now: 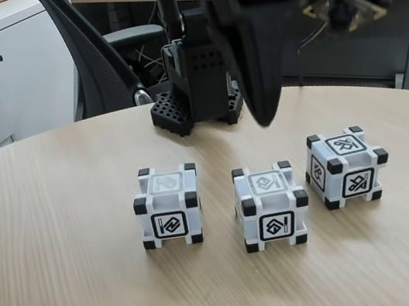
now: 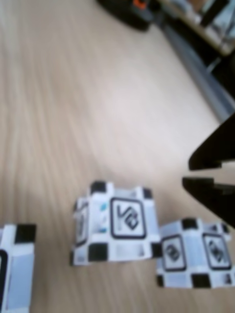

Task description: Stack cubes from left to right.

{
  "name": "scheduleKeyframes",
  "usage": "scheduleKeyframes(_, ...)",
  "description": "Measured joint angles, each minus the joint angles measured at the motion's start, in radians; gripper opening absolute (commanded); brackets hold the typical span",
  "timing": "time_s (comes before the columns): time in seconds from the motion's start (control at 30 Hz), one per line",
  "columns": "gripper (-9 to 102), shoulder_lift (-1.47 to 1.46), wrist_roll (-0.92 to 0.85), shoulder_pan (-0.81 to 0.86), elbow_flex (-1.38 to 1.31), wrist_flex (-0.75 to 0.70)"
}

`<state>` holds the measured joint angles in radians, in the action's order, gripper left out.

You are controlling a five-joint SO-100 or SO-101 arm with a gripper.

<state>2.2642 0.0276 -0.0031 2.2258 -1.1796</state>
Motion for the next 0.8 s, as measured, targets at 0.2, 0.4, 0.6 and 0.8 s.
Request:
scheduleKeyframes(0.2,0,-0.114,0.043,0.0,-0.002,-0.008)
scheduleKeyframes(0.4,0,-0.129,0.069,0.0,-0.005,-0.112)
scheduleKeyframes(0.6,0,-0.129,0.11,0.0,-0.005,-0.15)
scheduleKeyframes(0.8,0,-0.129,0.127,0.0,-0.005,-0.15)
